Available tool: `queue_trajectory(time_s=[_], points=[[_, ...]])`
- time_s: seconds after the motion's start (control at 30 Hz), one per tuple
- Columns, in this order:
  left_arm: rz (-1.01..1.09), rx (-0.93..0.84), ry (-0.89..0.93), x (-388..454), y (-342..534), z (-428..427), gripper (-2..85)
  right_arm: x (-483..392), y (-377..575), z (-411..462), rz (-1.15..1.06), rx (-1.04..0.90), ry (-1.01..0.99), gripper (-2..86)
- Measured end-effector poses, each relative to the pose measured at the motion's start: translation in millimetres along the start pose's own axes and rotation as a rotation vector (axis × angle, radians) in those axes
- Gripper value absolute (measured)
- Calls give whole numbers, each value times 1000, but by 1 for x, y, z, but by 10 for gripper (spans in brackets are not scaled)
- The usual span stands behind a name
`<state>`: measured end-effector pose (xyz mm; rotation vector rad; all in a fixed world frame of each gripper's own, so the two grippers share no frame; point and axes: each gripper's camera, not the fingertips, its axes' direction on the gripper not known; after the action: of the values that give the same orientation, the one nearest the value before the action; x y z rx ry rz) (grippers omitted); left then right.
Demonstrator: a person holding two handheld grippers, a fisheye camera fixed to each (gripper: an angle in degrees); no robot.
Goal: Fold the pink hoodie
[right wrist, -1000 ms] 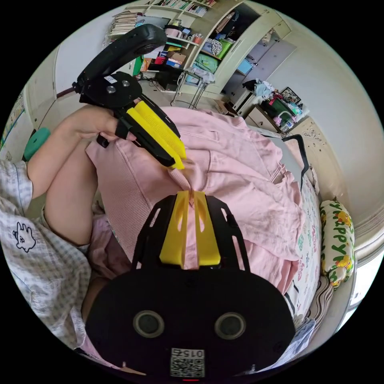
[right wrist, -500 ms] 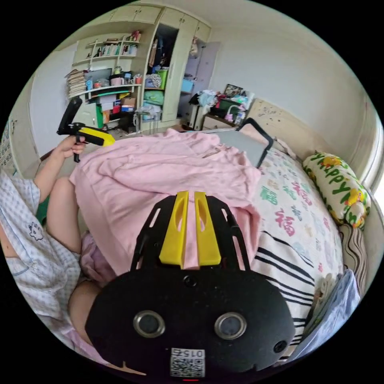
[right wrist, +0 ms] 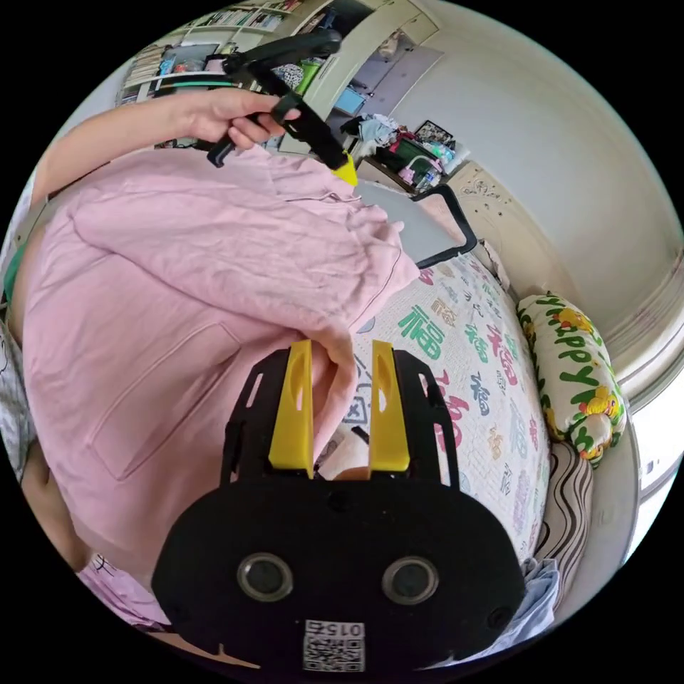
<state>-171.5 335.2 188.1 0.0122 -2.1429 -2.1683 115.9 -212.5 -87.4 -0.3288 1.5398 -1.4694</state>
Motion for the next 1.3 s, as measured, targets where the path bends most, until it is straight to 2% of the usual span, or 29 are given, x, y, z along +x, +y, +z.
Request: queue_trajectory(time_s=[0.17,0.3,0.37,0.5,0.7,0.83,0.93,1.0,1.13,1.23,1.3], points=[[-132,-19,18,-19,-52,64,95,7,14,16,78,62,-48,64],[-88,-251,74,-16,-79,122,76,-7,22,8,53,104,80,44],[-29,-239,27,-5,-86,126,49,-5,24,7,75,78,93,42],[-28,-139,63,10,-104,118,21,18,32,10,177,-10,77,39],[118,-304,-131,51,-115,155,28,17,33,29,127,-142,49,41],[124,-270,-92,48,-110,109,25,20,41,24,119,-106,38,49],[123,-149,6,50,-71,23,15,48,55,15,213,-57,-111,63],[190,-32,38,66,-6,-56,23,69,69,4,292,32,-212,65],[196,77,40,89,116,-144,45,88,79,-21,401,137,-237,49],[182,41,62,95,193,-171,50,50,52,-63,319,232,-253,48],[165,-32,-39,94,233,-174,63,-13,10,-93,138,262,-264,56]])
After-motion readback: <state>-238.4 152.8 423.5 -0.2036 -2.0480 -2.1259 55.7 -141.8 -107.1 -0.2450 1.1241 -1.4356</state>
